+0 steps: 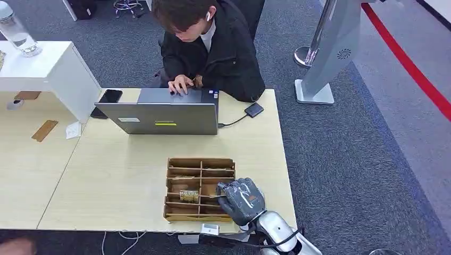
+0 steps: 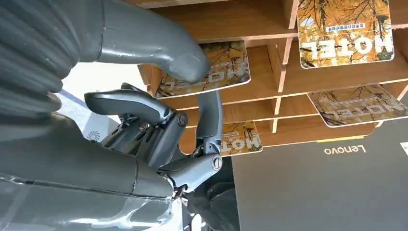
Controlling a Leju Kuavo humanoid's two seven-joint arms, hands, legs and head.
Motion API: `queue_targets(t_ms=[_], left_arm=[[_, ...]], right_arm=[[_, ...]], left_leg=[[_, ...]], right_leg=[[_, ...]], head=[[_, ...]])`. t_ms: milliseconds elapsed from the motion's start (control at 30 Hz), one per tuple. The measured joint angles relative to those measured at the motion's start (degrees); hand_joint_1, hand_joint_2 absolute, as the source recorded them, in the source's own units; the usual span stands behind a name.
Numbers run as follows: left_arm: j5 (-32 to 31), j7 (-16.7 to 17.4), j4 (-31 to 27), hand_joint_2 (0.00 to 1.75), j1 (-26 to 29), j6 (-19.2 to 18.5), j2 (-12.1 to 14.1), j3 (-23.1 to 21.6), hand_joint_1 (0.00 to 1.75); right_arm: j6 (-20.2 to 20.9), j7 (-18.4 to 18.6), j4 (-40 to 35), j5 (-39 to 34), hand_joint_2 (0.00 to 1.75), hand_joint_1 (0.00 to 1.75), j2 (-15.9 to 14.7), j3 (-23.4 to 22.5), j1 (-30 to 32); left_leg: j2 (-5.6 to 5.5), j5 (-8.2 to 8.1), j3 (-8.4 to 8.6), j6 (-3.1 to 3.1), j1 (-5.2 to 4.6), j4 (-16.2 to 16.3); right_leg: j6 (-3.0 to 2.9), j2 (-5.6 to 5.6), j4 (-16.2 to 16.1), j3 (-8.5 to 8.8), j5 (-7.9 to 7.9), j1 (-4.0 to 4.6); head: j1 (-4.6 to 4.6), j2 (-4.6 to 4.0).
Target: Pass the card to the sensor for recognition and then transmit it.
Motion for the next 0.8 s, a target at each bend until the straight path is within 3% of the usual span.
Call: queue_targets(t_ms=[800], left_arm=[[-0.33,-0.39,-0.59,0.00,0.03,-0.20,-0.31,2.25,0.00]], right_arm=[[-2.34,-1.33,-12.57,0.55,1.75,1.75,-1.22,-0.18,-0.01]], left_leg=[[0.00,0.00,0.00,0.00,0.00,0.00]], right_leg=[[0.00,0.00,0.00,-0.01,0.00,0.00]], head=[[0.00,0.00]])
